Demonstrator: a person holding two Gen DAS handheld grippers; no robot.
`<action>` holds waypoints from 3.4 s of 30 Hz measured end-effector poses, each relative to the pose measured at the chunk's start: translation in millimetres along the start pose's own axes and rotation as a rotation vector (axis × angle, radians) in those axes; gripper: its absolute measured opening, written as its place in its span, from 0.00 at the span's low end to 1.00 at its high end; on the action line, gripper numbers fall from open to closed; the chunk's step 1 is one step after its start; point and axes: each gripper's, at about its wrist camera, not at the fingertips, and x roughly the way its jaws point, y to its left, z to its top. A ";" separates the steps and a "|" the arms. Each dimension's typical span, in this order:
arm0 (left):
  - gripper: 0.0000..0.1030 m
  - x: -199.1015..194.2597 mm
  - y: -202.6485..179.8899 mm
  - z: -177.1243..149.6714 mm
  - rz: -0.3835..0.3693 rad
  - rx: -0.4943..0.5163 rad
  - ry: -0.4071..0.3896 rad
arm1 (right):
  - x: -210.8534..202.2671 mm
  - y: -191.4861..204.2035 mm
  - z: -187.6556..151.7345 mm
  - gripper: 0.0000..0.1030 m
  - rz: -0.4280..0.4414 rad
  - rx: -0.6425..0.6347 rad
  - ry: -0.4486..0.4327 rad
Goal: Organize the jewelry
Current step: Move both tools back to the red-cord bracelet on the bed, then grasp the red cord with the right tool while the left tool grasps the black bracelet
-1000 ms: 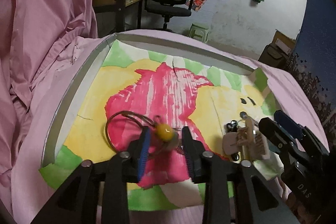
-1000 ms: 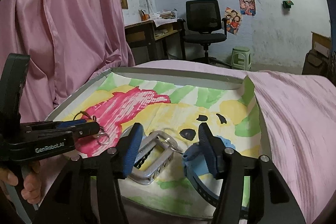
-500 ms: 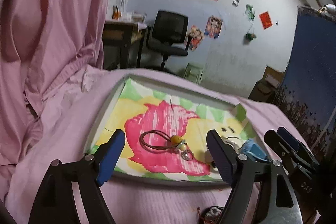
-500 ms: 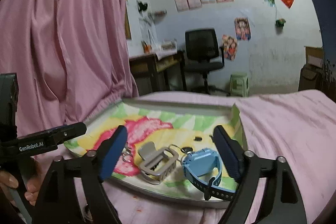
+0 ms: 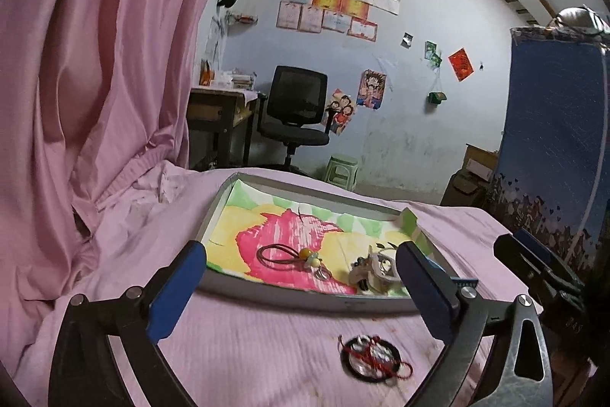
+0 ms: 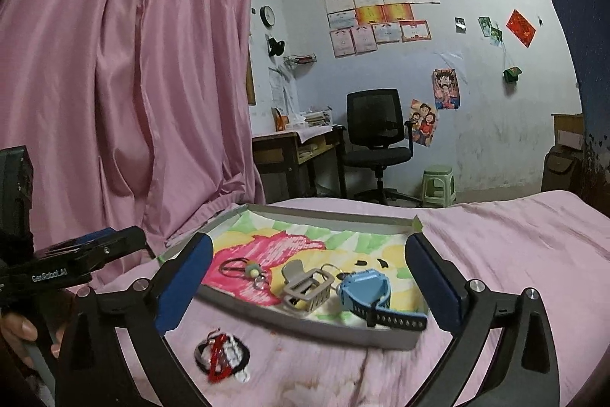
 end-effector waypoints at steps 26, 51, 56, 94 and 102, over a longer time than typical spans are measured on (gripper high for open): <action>0.77 -11.9 -0.5 -45.3 -0.150 0.075 0.224 | -5.1 5.9 -45.7 0.58 0.108 -0.033 0.290; 0.38 36.7 -2.3 -64.3 -0.254 0.002 0.482 | 25.4 29.7 -71.5 0.33 0.244 -0.076 0.464; 0.38 38.9 -3.0 -64.7 -0.258 -0.003 0.495 | 31.0 30.7 -74.8 0.28 0.254 -0.072 0.491; 0.24 74.8 -17.9 -62.9 -0.270 -0.025 0.585 | 31.4 -7.3 -73.0 0.04 0.093 0.112 0.398; 0.11 75.1 -11.9 -64.7 -0.266 -0.055 0.589 | 31.5 -12.4 -73.0 0.04 0.069 0.140 0.386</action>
